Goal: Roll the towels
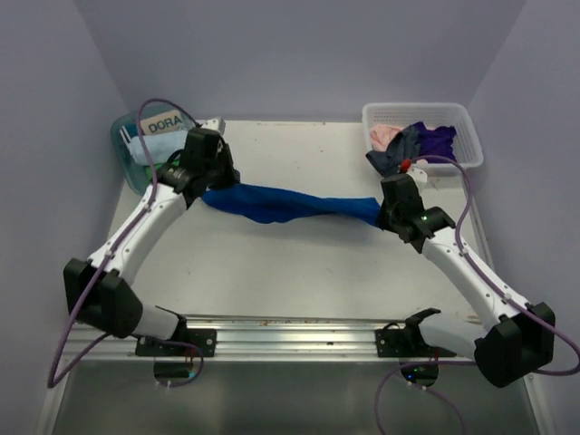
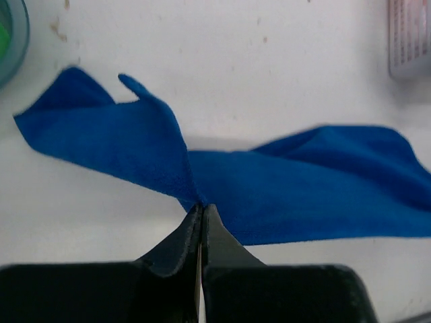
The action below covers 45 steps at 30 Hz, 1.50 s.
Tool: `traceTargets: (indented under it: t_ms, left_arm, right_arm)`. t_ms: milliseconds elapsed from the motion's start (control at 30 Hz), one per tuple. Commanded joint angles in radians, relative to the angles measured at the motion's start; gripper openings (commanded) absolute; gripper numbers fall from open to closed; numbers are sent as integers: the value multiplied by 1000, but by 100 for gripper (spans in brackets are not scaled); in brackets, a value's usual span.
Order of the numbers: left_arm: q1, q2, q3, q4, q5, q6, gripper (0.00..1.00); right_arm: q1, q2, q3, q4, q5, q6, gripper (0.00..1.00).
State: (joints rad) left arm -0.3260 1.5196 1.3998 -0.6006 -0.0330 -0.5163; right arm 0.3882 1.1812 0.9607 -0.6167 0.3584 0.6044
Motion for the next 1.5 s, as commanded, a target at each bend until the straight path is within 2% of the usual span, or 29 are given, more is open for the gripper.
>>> traceTargets:
  t_ms: [0,33,67,100,133,167,200,233,267,333,367,433,633,733,800,933,1033,1300,1367,1433,1467]
  left_arm:
    - [-70,-211,-230,-59,-5,-88,0]
    - [-88,-296,-360,-59,1,-138,0]
    - [-126,-335,-417,-57,14,-161,0]
    - [-140,-367,-471,-57,28,-184,19]
    - [-149,-413,-554,-44,83,-211,36]
    - [-150,-424,-576,-45,88,-220,65]
    - [-150,-430,-584,-51,81,-225,74]
    - [-150,-420,-558,-73,43,-215,75]
    - [-148,-408,-533,-85,7,-208,76]
    - [-148,-350,-440,-113,-102,-183,74]
    - [-147,-223,-327,-120,-181,-127,59]
    - [-150,-138,-279,-93,-173,-90,50]
    - [-205,13,-254,-37,-140,-108,47]
    - [-206,40,-257,-33,-163,-148,57]
    - [-206,54,-265,-22,-182,-160,59]
    - [-206,103,-278,18,-148,-157,51]
    - [-206,145,-285,28,-143,-160,49]
    - [-206,200,-289,36,-127,-152,49]
    - [-206,197,-297,45,-117,-157,45]
    - [-208,192,-303,53,-110,-162,32]
    - [-206,191,-303,55,-107,-160,29]
  right_arm:
    - [-5,-72,-94,-129,116,-2,0]
    - [-5,-104,-114,-153,125,27,0]
    - [-6,-117,-155,-158,125,43,0]
    - [-6,-127,-172,-161,120,64,0]
    - [-6,-133,-187,-161,110,73,10]
    - [-5,-127,-206,-161,106,81,18]
    - [-5,-120,-208,-161,102,92,27]
    - [-8,-95,-208,-157,94,93,34]
    - [-6,-85,-200,-152,91,94,42]
    - [-6,-60,-189,-132,79,92,43]
    - [-6,-43,-174,-100,48,81,43]
    - [-6,-37,-162,-92,36,81,43]
    - [-6,-52,-160,-91,37,71,42]
    - [-6,-48,-148,-101,40,64,43]
    - [-6,-46,-148,-97,33,63,43]
    - [-5,-38,-154,-91,24,63,43]
    - [-6,-37,-155,-91,21,63,43]
    - [-6,-40,-160,-87,21,63,44]
    - [-6,-40,-160,-89,20,63,44]
    - [-5,-43,-162,-90,25,63,44]
    - [-5,-43,-163,-91,25,63,44]
